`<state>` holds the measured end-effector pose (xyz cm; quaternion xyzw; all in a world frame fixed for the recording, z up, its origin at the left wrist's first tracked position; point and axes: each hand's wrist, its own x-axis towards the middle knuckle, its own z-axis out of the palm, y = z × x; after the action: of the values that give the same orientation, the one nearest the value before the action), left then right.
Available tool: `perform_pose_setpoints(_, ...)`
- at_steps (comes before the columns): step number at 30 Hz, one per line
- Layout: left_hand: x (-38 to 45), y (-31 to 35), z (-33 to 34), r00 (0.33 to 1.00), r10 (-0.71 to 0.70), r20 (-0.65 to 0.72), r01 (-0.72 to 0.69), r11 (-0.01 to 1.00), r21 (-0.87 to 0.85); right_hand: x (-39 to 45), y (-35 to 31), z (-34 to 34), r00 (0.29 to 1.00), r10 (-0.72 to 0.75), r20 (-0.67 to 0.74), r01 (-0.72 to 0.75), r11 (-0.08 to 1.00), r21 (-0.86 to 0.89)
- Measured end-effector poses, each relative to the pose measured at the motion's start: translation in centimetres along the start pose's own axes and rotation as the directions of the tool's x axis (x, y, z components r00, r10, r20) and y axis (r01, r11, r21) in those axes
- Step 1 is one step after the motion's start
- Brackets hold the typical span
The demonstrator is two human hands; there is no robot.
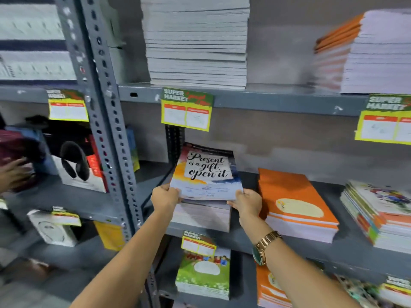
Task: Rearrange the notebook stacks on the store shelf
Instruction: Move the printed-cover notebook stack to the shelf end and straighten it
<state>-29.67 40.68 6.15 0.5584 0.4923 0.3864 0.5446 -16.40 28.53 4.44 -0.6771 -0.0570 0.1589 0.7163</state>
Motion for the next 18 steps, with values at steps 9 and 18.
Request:
perform_pose_setpoints(9, 2.5, -1.8, -2.7, 0.996, 0.084, 0.03, -0.088, 0.978, 0.188, 0.1, 1.3, 2.0, 0.999, -0.032, 0.002, 0.031, 0.937, -0.348)
perform_pose_setpoints(18, 2.1, -2.2, -2.8, 0.872, 0.447, 0.2, -0.421, 0.476, 0.772, -1.5, 0.5, 0.8, 0.904, -0.379, 0.199, 0.386, 0.52, -0.762)
